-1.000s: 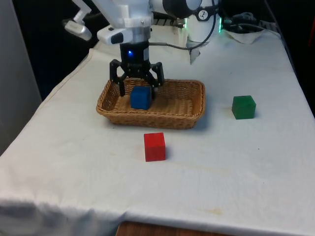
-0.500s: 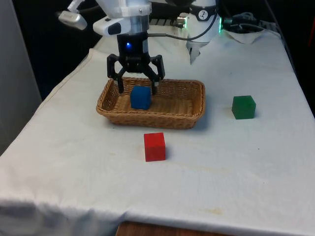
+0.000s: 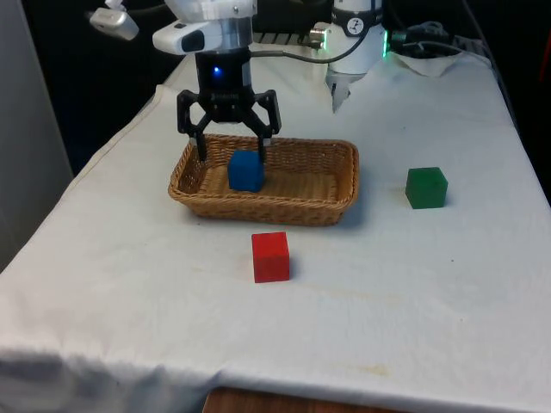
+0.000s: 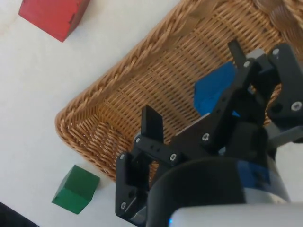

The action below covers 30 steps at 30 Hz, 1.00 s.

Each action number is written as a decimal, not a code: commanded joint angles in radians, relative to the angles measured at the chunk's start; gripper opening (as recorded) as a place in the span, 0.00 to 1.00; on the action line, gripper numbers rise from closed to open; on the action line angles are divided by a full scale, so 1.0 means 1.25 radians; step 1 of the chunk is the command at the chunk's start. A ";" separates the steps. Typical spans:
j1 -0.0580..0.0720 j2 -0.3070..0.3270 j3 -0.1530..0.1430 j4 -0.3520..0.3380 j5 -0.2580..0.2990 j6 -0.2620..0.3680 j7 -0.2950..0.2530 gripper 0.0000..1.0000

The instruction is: Pick up exactly two blocks and place them into the basket.

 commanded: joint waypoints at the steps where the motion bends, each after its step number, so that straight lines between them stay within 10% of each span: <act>1: -0.006 0.006 0.003 0.010 0.002 -0.003 -0.009 1.00; 30: -0.007 0.212 -0.026 0.249 -0.004 -0.022 0.014 1.00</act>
